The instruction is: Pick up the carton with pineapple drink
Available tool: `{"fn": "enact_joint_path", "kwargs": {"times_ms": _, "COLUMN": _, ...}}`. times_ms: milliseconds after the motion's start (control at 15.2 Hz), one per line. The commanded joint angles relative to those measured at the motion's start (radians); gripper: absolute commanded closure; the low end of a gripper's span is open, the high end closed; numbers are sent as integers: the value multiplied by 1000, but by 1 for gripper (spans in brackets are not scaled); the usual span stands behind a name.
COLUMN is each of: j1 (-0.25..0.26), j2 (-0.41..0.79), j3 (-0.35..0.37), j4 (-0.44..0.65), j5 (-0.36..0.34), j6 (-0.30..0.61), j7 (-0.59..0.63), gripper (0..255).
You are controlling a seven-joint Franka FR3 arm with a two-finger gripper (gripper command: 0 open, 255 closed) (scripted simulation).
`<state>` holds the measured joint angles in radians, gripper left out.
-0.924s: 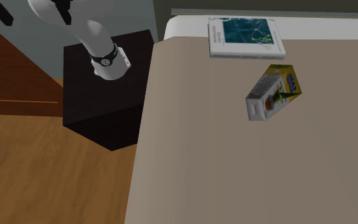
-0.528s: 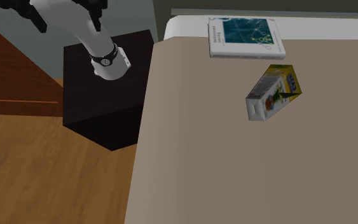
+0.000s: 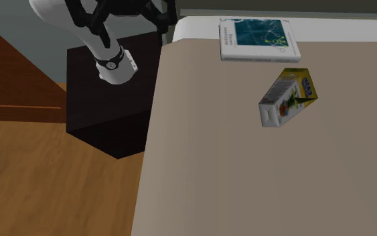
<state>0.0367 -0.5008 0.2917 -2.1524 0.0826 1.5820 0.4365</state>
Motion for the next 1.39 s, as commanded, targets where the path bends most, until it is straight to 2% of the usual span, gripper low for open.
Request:
{"fn": "enact_joint_path", "kwargs": {"times_ms": 0, "j1": 5, "j2": 50, "j3": 35, "j4": 30, "j5": 14, "j6": 23, "j7": 52, "gripper": 0}}
{"fn": "enact_joint_path", "kwargs": {"times_ms": 396, "j1": 14, "j2": 236, "j3": 137, "j4": 170, "j5": 16, "j6": 77, "j7": 209, "gripper": 0}}
{"fn": "enact_joint_path", "kwargs": {"times_ms": 792, "j1": 41, "j2": 457, "j3": 224, "j4": 359, "j5": -42, "j6": 105, "j7": 376, "gripper": 0}}
{"fn": "enact_joint_path", "kwargs": {"times_ms": 1056, "j1": 84, "j2": 624, "j3": 263, "j4": 519, "j5": -112, "j6": 101, "j7": 489, "gripper": 0}}
{"fn": "enact_joint_path", "kwargs": {"times_ms": 1320, "j1": 159, "j2": 805, "j3": 277, "j4": 718, "j5": -195, "j6": 69, "j7": 590, "gripper": 0}}
